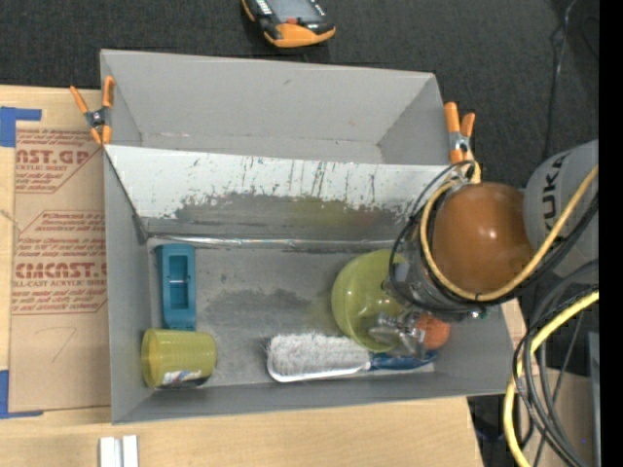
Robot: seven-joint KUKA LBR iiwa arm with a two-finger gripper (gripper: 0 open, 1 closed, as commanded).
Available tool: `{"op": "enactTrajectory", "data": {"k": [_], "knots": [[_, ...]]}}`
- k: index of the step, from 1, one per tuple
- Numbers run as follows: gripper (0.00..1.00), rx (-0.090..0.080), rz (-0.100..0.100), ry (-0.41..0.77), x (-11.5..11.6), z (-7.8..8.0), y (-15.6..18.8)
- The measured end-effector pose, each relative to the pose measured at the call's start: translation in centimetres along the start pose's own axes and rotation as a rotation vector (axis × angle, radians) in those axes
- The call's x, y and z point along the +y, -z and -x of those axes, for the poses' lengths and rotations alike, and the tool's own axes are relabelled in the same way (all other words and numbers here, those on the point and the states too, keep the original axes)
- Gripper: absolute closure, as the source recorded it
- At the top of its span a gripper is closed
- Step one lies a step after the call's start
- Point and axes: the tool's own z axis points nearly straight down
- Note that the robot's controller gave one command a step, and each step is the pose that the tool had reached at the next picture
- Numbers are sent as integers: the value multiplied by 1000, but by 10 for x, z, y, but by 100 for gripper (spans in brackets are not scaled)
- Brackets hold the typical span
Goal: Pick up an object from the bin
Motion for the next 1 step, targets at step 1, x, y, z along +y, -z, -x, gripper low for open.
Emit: {"op": "enactTrajectory", "data": {"k": [1], "knots": [[100,0,0,0,0,0,0]]}}
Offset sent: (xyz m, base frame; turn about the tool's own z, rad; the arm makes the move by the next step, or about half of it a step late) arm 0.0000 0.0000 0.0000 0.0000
